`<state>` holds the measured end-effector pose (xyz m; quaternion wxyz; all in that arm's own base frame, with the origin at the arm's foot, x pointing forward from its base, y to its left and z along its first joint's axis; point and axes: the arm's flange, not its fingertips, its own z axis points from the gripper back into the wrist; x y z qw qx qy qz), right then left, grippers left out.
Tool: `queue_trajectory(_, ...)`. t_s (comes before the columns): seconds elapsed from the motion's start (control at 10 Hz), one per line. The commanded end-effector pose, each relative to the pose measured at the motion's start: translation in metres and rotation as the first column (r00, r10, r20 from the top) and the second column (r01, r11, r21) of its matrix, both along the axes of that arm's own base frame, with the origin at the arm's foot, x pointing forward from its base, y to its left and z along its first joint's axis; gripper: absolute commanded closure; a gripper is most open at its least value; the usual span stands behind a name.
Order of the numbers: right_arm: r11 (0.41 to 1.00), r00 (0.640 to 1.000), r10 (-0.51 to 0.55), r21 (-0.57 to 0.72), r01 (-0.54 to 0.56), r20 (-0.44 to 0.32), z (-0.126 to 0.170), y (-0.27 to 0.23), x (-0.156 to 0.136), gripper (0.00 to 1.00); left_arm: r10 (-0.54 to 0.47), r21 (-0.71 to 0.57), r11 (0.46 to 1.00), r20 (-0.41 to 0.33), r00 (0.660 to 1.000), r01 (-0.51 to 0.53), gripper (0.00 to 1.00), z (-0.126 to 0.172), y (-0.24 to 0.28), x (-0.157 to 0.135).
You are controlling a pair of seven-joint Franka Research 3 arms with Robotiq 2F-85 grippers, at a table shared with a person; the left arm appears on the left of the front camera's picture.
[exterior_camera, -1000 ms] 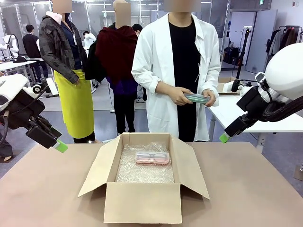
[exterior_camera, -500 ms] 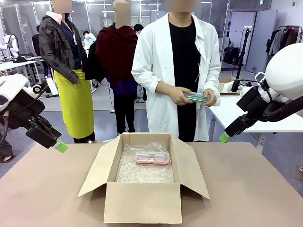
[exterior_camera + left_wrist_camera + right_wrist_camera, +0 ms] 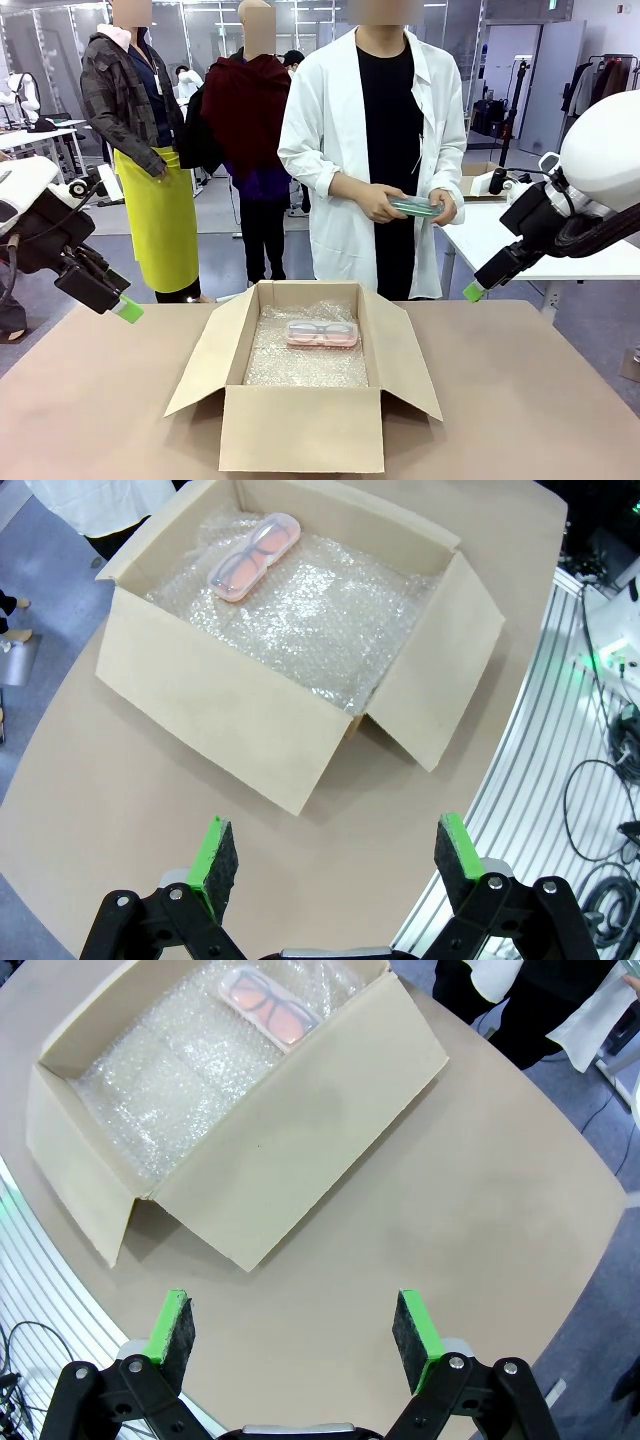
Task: Pack the glasses set securely to prepare it for shipping.
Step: Put the Glasses case from the right side of the table into the Package Box.
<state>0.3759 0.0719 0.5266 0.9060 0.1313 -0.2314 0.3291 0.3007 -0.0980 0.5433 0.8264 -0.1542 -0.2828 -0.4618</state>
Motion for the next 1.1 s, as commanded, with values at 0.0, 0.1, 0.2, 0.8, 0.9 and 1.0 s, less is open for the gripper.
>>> queue_trajectory(0.0, 1.0, 1.0, -0.005, -0.001, 0.005, 0.008, 0.0009, 0.0007, -0.0013, 0.0, -0.014, -0.018, 1.0, -0.004, 1.0, 0.014, 0.0, 0.0005, 0.001, -0.0004)
queue_trajectory(0.1, 1.0, 1.0, -0.005, -0.001, 0.005, 0.008, 0.0009, 0.0007, -0.0013, 0.0, -0.014, -0.018, 1.0, -0.004, 1.0, 0.014, 0.0, 0.0005, 0.001, -0.0004)
queue_trajectory(0.2, 1.0, 1.0, -0.005, -0.001, 0.005, 0.008, 0.0009, 0.0007, -0.0013, 0.0, -0.014, -0.018, 1.0, -0.004, 1.0, 0.014, 0.0, 0.0005, 0.001, -0.0004)
queue_trajectory(0.8, 1.0, 1.0, -0.005, -0.001, 0.005, 0.008, 0.0009, 0.0007, -0.0013, 0.0, -0.014, -0.018, 1.0, -0.004, 1.0, 0.014, 0.0, 0.0005, 0.001, -0.0004)
queue_trajectory(0.9, 1.0, 1.0, -0.005, -0.001, 0.005, 0.008, 0.0009, 0.0007, -0.0013, 0.0, -0.014, -0.018, 1.0, -0.004, 1.0, 0.014, 0.0, 0.0005, 0.001, -0.0004)
queue_trajectory(1.0, 1.0, 1.0, -0.005, -0.001, 0.005, 0.008, 0.0009, 0.0007, -0.0013, 0.0, -0.014, -0.018, 1.0, -0.004, 1.0, 0.014, 0.0, 0.0005, 0.001, -0.0004)
